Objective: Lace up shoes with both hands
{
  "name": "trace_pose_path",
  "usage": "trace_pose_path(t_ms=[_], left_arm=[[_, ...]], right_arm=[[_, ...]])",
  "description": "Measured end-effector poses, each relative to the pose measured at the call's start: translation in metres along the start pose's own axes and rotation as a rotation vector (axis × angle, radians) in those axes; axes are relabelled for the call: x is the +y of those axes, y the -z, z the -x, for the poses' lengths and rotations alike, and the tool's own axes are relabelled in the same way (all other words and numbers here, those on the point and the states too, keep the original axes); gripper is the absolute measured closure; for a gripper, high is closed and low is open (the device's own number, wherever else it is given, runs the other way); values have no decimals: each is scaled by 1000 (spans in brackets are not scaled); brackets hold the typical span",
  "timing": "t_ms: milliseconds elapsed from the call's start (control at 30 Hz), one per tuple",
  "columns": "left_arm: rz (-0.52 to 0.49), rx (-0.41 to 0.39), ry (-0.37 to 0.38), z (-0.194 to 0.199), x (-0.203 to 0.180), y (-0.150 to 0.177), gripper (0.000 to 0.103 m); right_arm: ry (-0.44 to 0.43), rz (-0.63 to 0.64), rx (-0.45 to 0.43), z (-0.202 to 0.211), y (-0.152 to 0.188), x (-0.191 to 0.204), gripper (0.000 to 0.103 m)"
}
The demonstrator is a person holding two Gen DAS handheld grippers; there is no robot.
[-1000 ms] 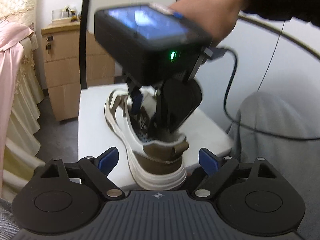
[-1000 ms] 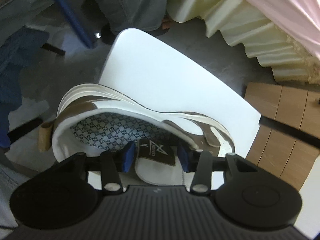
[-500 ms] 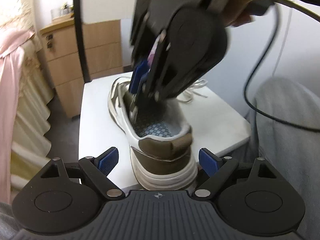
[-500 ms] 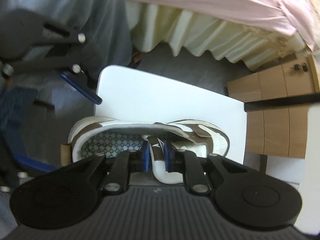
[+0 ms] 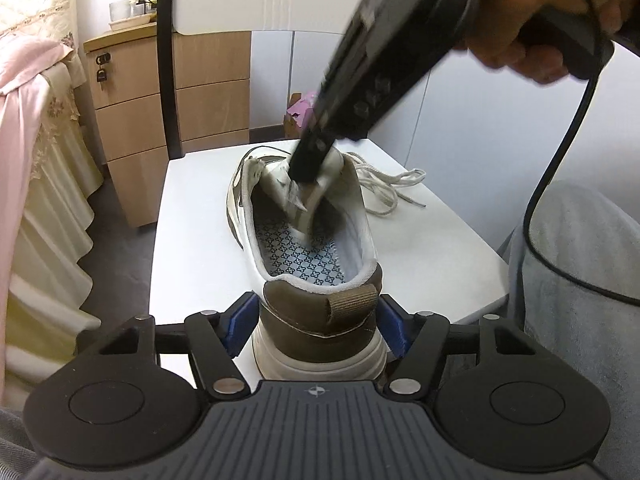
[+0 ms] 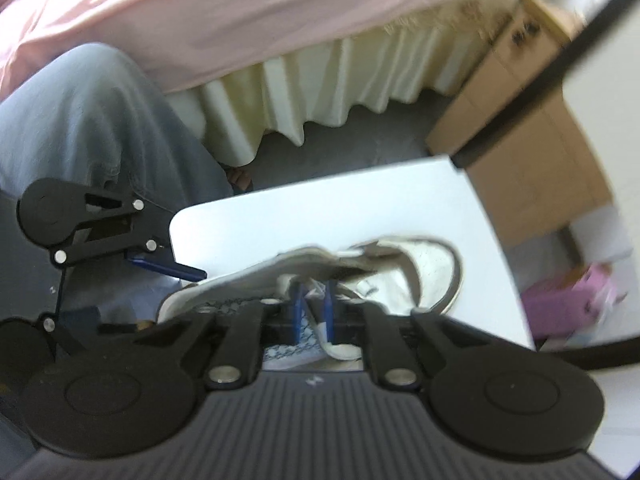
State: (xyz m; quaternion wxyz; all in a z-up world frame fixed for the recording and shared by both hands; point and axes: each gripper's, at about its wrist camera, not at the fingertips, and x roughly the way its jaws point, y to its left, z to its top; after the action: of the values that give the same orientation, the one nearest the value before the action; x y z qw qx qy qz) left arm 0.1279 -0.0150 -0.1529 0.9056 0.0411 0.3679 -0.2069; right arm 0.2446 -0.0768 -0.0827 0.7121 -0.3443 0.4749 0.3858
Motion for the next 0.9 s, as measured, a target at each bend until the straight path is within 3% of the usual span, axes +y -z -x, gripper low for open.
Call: trace_pose_path(t_ms=[167,333,400,467,500,733,900], left_arm=[[1,-3,10,0,2,1,34],[-6,-3,16,0,3,0,34],[-6,-2,17,-1,4,0,34],[-5,-1,17,-2,4,-1,33],[-5,-1,17,-2,4,-1,33],[-13,-3,18,-1,5,1,33],[-25,0,19,-1,4,0,33]], right_arm=[[-27,-34,50,-21,4,-2,103],[-4,50,9,-4,0,4,99],[0,105,4,3,0,9,87],[16,159,9,6,0,15,56],[25,195,14,5,1,19,53],[98,469,167,-26,-4,48,52],[122,595,311,-52,-11,56,48]])
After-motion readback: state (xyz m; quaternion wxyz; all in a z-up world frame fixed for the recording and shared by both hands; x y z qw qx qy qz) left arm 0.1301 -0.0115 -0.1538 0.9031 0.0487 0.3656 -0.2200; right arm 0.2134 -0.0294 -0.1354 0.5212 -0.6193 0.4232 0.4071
